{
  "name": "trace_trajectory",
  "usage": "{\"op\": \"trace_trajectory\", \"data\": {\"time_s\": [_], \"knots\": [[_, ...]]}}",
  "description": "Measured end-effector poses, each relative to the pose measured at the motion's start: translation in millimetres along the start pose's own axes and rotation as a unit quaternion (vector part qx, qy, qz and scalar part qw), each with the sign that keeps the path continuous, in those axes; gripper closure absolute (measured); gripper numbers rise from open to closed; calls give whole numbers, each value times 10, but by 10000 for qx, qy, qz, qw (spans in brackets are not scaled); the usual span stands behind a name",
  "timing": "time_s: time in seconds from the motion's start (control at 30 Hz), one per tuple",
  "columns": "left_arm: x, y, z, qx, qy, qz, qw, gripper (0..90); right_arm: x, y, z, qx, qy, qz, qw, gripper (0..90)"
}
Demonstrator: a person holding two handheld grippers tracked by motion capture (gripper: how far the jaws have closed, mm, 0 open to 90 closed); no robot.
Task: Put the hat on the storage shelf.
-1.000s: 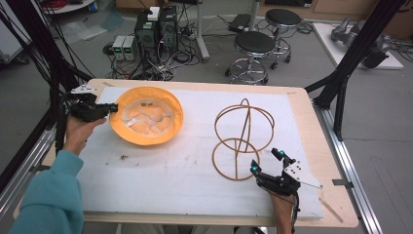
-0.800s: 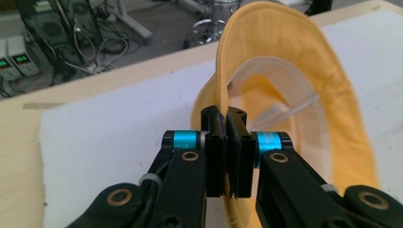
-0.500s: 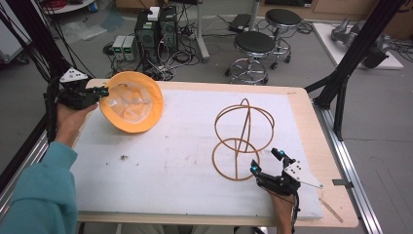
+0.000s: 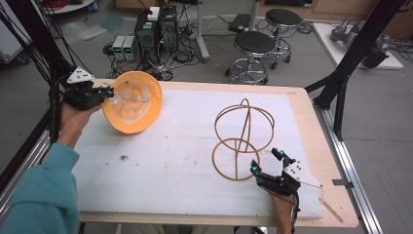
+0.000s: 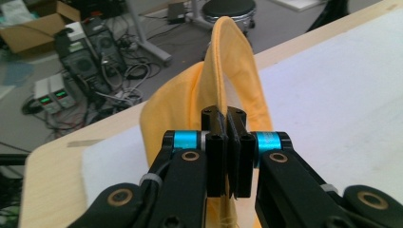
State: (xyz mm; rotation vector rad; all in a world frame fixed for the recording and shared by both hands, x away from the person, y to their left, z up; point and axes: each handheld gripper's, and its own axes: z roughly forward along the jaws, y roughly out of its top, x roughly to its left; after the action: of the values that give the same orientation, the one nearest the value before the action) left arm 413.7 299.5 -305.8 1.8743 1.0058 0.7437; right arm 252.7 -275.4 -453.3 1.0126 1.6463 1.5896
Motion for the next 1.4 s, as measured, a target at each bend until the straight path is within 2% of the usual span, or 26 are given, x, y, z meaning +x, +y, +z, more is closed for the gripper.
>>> {"op": "trace_trajectory", "data": {"time_s": [0.07, 0.1, 0.13, 0.17, 0.2, 0.27, 0.37, 0.4, 0.53, 0.6, 0.63, 0.67, 0.7, 0.77, 0.83, 0.9, 1.0, 1.03, 1.13, 1.2, 1.23, 1.27, 1.3, 1.33, 1.37, 1.4], "knots": [[-57, 15, -12, 6, -80, 29, 10000, 869, 0, 0, 1, -5, -1, -11, 10000, 115], [-136, 40, -34, -65, -224, 33, 9997, 869, 0, 1, 1, -5, -2, -4, 10000, 114], [-136, 40, -34, -65, -224, 33, 9997, 868, 1, 0, 0, -1, -2, 2, 10000, 115], [-225, 68, -59, -118, -416, 12, 9991, 869, 1, 0, 0, 2, -4, 6, 10000, 115], [-225, 68, -59, -118, -416, 12, 9991, 869, 1, 0, 0, 2, -4, 6, 10000, 115], [-324, 89, -71, -151, -585, 25, 9982, 868, 1, 0, 0, -2, -5, -2, 10000, 115], [-485, 85, -49, -126, -947, -184, 9953, 868, 3, 0, -1, 3, -4, 7, 10000, 114], [-485, 85, -49, -126, -947, -184, 9953, 868, 3, 0, -1, 3, -4, 7, 10000, 114], [-629, 56, -1, -99, -1191, -283, 9924, 868, 0, 0, -1, -5, -6, -4, 10000, 114], [-709, 48, 17, -116, -1369, -320, 9900, 868, 2, -1, -3, 0, -4, 13, 10000, 115], [-798, 50, 33, -116, -1489, -283, 9884, 868, -3, 0, -2, -9, 1, 5, 10000, 115], [-798, 50, 33, -116, -1489, -283, 9884, 868, -3, 0, -2, -9, 1, 5, 10000, 115], [-877, 46, 57, -88, -1617, -254, 9865, 868, -3, 0, -3, -9, 8, 13, 10000, 115], [-922, 37, 76, -77, -1651, -219, 9860, 868, -2, 0, -3, -9, 8, 17, 10000, 115], [-1002, 18, 117, -25, -1803, -282, 9832, 867, -8, 0, -2, -29, -1, -6, 10000, 115], [-1028, 13, 128, -32, -1844, -299, 9824, 864, -9, 0, -4, -26, -4, 22, 10000, 115], [-1099, -1, 157, -24, -2041, -373, 9782, 862, -11, 0, -4, -27, -4, 29, 10000, 115], [-1147, -15, 174, 17, -2179, -407, 9751, 861, -11, 0, -5, -23, 0, 36, 10000, 115], [-1209, -31, 189, 40, -2245, -393, 9737, 857, -10, -1, -5, -26, 1, 49, 10000, 115], [-1276, -53, 205, 50, -2368, -364, 9709, 852, -9, 0, -7, -28, -2, 69, 10000, 115], [-1297, -59, 211, 75, -2398, -333, 9702, 812, -11, -1, -8, -35, -5, 60, 10000, 114], [-1319, -67, 222, 81, -2496, -364, 9676, 812, -11, -1, -8, -35, -5, 60, 10000, 114], [-1339, -75, 231, 26, -2604, -450, 9644, 664, -9, -1, -10, -29, -1, 71, 10000, 115], [-1359, -74, 232, 10, -2613, -482, 9641, 664, -9, -1, -10, -29, -1, 71, 10000, 115], [-1380, -69, 229, -7, -2569, -434, 9655, 567, -13, -1, -8, -38, -3, 57, 10000, 115], [-1395, -66, 229, -31, -2581, -392, 9653, 567, -13, -1, -8, -38, -3, 57, 10000, 115]]}}
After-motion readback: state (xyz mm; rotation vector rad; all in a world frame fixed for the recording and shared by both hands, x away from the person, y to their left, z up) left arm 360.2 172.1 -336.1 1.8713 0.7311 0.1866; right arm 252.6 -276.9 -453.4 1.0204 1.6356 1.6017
